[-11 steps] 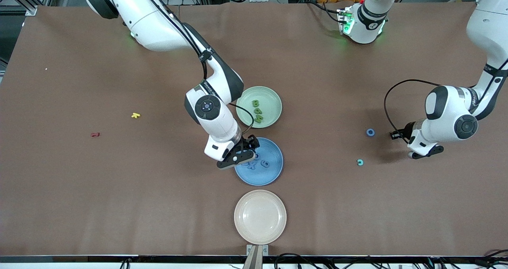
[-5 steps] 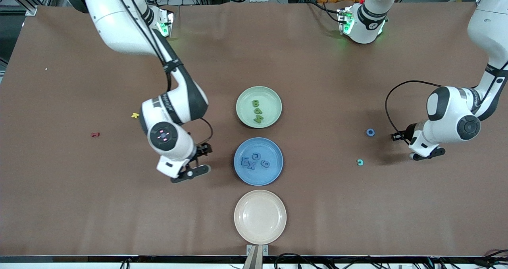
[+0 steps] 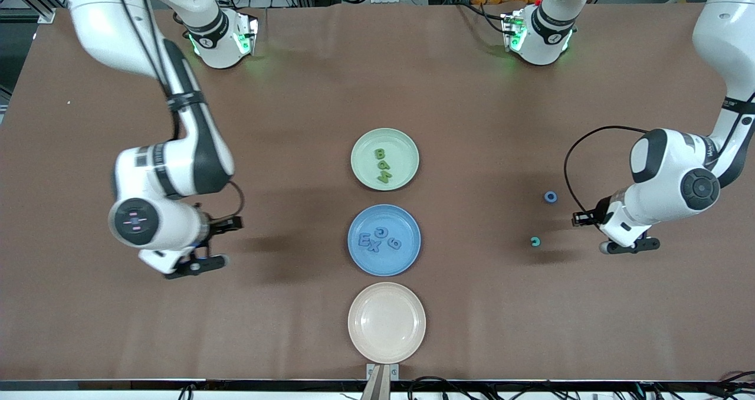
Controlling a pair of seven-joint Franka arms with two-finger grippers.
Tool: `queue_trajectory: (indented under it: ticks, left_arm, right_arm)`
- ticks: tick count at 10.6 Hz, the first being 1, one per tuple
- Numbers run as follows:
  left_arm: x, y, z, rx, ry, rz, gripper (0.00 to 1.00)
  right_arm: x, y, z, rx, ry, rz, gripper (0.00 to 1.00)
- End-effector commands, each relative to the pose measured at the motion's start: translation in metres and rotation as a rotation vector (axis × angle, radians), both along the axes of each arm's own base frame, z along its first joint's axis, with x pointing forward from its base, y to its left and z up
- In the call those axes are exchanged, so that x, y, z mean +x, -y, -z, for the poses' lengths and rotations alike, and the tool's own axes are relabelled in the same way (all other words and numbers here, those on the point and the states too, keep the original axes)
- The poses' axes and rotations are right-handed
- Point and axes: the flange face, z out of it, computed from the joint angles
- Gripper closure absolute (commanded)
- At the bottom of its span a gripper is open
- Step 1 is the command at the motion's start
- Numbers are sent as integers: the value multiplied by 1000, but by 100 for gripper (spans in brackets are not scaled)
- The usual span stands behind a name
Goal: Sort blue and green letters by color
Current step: 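Retract the right gripper while the left gripper carries the u toward plates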
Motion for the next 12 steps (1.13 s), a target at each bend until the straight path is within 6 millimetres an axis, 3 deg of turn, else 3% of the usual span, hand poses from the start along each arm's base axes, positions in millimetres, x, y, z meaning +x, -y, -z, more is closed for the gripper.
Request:
queue_trajectory:
  ticks: [1,2,4,6,7,9,11,12]
  left_arm:
    - [0,54,-30,32,2,71,100]
    - [-3,79,-36,44,-3,66,100]
    - [-14,133,-41,49,-27,5,100]
    - [-32,198,-62,15,-28,-75,100]
    - [-39,222,-70,0,-28,-105,100]
    - [-66,294,-70,-2,-47,-163,100]
    - [-97,372,-64,-9,-65,-203,100]
    - [-105,394,-63,4,-58,-242,100]
  right_arm:
    - [-7,101,-31,19,22,121,0]
    - [-9,140,-35,24,25,159,0]
    - [-13,183,-37,29,40,178,0]
    - [-23,220,-42,12,71,232,0]
    - [-29,234,-48,12,91,253,0]
    - [-35,258,-73,1,141,289,0]
    - [-45,265,-113,18,192,336,0]
    - [-50,261,-129,18,205,399,0]
